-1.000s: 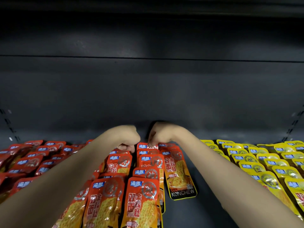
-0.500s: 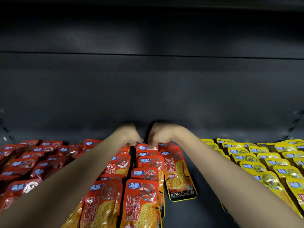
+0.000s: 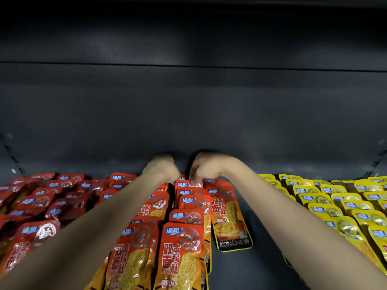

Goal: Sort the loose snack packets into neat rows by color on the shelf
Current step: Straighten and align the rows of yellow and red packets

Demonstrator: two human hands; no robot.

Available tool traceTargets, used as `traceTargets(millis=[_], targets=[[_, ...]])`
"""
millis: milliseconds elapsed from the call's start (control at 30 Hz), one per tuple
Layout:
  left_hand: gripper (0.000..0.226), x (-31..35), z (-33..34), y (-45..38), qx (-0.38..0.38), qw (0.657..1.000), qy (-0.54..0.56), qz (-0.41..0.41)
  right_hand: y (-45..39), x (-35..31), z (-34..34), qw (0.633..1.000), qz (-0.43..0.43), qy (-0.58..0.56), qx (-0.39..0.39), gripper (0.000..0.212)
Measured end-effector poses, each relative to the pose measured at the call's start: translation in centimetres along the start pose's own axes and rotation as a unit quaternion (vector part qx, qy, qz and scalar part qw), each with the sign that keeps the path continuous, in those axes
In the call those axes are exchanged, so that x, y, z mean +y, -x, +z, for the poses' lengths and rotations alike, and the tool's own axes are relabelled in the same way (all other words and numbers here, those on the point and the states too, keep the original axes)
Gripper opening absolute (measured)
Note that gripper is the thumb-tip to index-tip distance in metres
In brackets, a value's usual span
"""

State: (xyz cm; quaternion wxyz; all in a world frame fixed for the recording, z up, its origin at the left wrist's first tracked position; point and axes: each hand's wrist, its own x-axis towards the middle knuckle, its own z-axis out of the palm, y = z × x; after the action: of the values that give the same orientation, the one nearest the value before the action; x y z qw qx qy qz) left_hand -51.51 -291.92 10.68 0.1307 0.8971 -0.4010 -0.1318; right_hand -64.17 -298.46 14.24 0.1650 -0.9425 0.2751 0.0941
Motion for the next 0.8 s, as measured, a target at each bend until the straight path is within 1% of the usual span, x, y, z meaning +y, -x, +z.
traceTargets(millis=[100, 200, 267, 400, 600, 800], targets=[[0.018, 0.1, 0.5, 0.3, 0.027, 0.999, 0.017, -0.013, 0.1, 0.2, 0.0, 1.0, 0.003, -0.009, 0.0, 0.034], [0.004, 0.1, 0.7, 0.5, 0.04, 0.999, 0.03, -0.013, 0.1, 0.4, 0.0, 1.0, 0.005, -0.025, 0.0, 0.031], [0.019, -0.2, 0.9, 0.2, 0.034, 0.999, 0.036, -0.01, 0.1, 0.4, 0.0, 0.999, 0.004, -0.032, -0.002, 0.03], [0.025, -0.5, 0.8, -0.1, 0.028, 0.999, 0.036, 0.002, 0.3, 0.1, 0.0, 0.999, -0.003, -0.035, 0.004, 0.03], [0.023, -0.9, 0.5, -0.3, 0.022, 0.999, 0.03, 0.01, 0.2, -0.2, 0.0, 0.999, 0.003, -0.035, 0.015, 0.031], [0.015, -1.1, -0.2, -0.2, 0.007, 1.0, 0.015, 0.023, -0.1, -0.3, 0.0, 0.998, 0.021, -0.04, 0.034, 0.034]])
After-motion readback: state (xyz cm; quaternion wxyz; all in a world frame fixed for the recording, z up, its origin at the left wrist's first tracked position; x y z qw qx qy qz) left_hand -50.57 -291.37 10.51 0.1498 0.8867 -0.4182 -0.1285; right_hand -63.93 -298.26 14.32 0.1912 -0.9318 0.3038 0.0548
